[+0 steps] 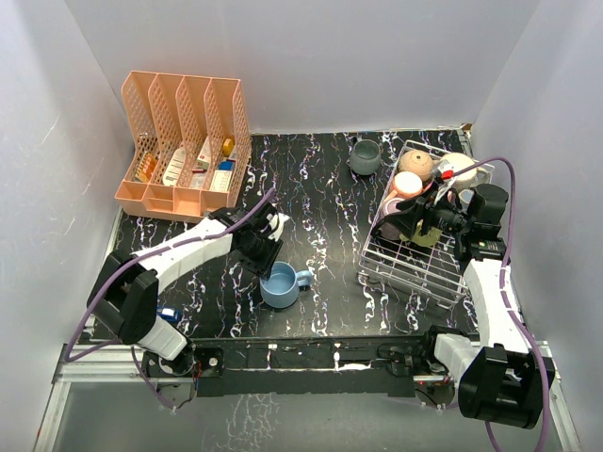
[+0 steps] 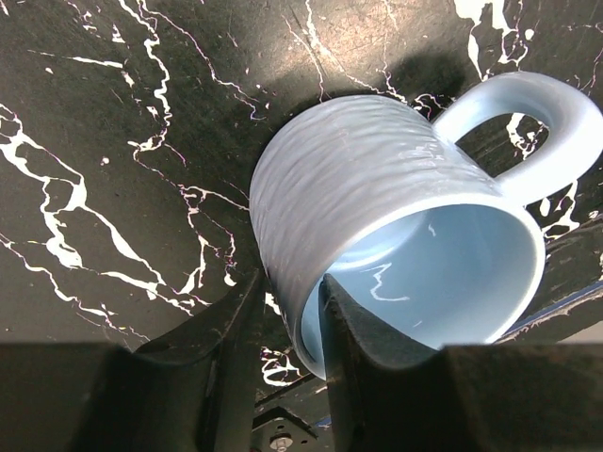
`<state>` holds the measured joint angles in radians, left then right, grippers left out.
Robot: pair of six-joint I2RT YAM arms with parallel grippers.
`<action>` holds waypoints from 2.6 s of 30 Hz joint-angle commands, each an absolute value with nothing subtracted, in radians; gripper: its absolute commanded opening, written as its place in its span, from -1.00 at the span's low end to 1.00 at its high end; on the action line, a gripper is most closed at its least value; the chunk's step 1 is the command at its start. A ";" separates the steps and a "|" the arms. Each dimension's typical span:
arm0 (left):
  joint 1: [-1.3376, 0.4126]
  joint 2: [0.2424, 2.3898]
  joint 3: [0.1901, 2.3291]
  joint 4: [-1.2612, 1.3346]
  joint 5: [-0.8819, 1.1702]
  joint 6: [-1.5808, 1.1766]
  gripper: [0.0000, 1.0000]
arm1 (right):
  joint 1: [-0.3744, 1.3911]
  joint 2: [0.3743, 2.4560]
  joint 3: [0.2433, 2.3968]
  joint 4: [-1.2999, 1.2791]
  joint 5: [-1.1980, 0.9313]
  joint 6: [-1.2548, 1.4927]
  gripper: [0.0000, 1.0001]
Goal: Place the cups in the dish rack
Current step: Pick up the cup at the center of the board.
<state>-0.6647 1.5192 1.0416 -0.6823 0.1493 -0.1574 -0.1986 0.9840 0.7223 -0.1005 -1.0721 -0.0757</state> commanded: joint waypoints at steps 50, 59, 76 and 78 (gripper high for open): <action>-0.670 1.110 0.556 1.034 0.137 0.133 -1.00 | -0.092 1.173 1.117 -0.683 -1.486 -0.119 0.26; -0.670 1.225 0.628 1.304 0.094 0.225 -1.00 | 0.036 1.198 1.120 -0.439 -1.392 0.310 0.34; -0.699 1.364 0.809 1.385 0.147 0.255 -1.00 | 0.085 1.155 0.976 0.101 -1.281 1.149 0.72; -0.711 1.364 0.811 1.389 0.147 0.261 -1.00 | 0.087 1.143 0.954 0.150 -1.254 1.223 0.73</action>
<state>-0.6846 1.3880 0.7387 1.2186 0.1204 0.2550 0.0788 1.1950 0.9833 -0.0513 -1.2976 1.0084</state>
